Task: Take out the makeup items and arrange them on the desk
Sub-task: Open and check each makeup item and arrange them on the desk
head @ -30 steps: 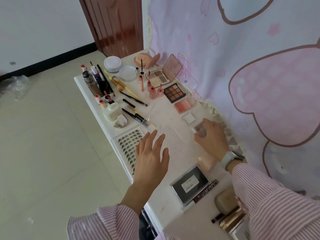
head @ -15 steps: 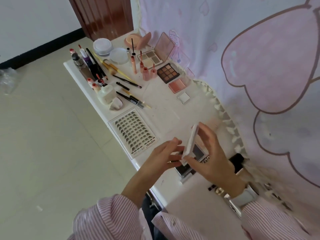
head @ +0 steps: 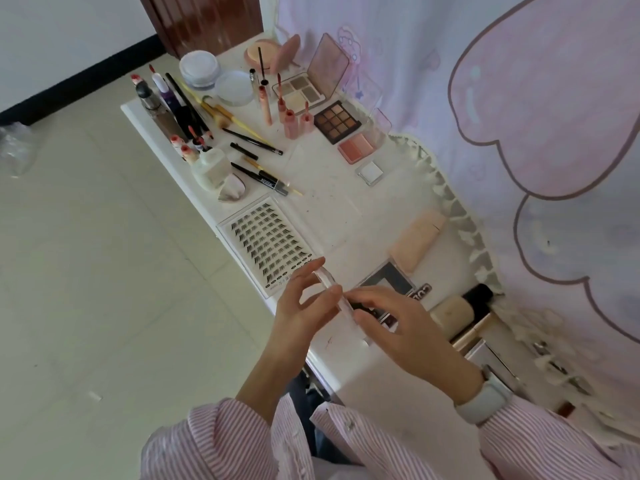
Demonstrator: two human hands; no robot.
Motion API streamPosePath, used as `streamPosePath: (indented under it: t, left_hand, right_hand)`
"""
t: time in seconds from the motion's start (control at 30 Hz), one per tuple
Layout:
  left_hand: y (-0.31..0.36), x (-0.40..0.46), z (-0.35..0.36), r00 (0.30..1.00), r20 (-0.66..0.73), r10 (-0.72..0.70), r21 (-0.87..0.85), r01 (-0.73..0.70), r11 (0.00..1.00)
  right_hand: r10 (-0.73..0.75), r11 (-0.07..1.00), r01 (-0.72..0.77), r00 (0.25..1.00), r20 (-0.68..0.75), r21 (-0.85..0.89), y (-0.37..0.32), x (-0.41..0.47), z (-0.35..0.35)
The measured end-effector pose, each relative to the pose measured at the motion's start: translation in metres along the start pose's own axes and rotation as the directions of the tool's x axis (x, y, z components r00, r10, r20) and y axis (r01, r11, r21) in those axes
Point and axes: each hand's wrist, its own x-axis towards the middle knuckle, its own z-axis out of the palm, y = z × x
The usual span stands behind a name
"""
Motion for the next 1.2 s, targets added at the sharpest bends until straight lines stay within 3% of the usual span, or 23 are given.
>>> streamPosePath:
  t: [0.27,0.43,0.53,0.63,0.7,0.77,0.87,0.93,1.0,1.1,1.2]
  left_hand:
    - [0.002,0.0,0.005,0.998,-0.024,0.054,0.12,-0.05,0.992]
    - [0.002,0.002,0.022,0.995,-0.043,0.086,0.232,-0.074,0.97]
    - [0.001,0.006,0.03,0.997,0.074,0.023,0.108,-0.031,0.994]
    - [-0.001,0.015,0.04,0.974,0.209,-0.082,-0.168,0.119,0.979]
    - [-0.005,0.023,0.049,0.977,0.171,-0.123,-0.237,0.162,0.958]
    - [-0.007,0.033,0.06,0.991,0.061,-0.116,-0.111,0.122,0.986]
    - [-0.008,0.048,0.076,0.999,-0.034,-0.013,0.226,0.02,0.974]
    - [-0.011,0.057,0.081,0.995,-0.056,0.085,0.523,-0.043,0.851]
    - [-0.015,0.064,0.082,0.973,0.0,0.231,0.744,-0.154,0.65]
    - [-0.019,0.075,0.078,0.951,0.1,0.293,0.918,-0.202,0.342]
    - [-0.024,0.084,0.072,0.965,0.118,0.233,0.977,-0.155,0.145]
  right_hand:
    - [-0.01,0.996,0.018,0.996,0.086,-0.083,0.005,0.005,-0.011]
    - [0.009,0.971,-0.02,0.999,-0.047,-0.24,0.012,0.003,-0.017]
    - [0.083,0.964,-0.118,0.985,-0.151,-0.237,0.017,0.006,-0.033]
    - [0.172,0.962,-0.206,0.967,-0.187,-0.179,0.021,0.013,-0.055]
    - [0.21,0.947,-0.27,0.929,-0.305,-0.172,0.025,0.02,-0.071]
    - [0.202,0.936,-0.305,0.873,-0.443,-0.175,0.029,0.03,-0.087]
    - [0.149,0.942,-0.289,0.817,-0.557,-0.171,0.032,0.052,-0.106]
    - [0.126,0.934,-0.292,0.81,-0.573,-0.207,0.034,0.069,-0.114]
    - [0.124,0.918,-0.311,0.814,-0.567,-0.245,0.039,0.085,-0.12]
    - [0.16,0.886,-0.366,0.819,-0.551,-0.286,0.045,0.109,-0.126]
    - [0.175,0.791,-0.445,0.822,-0.541,-0.42,0.053,0.126,-0.128]
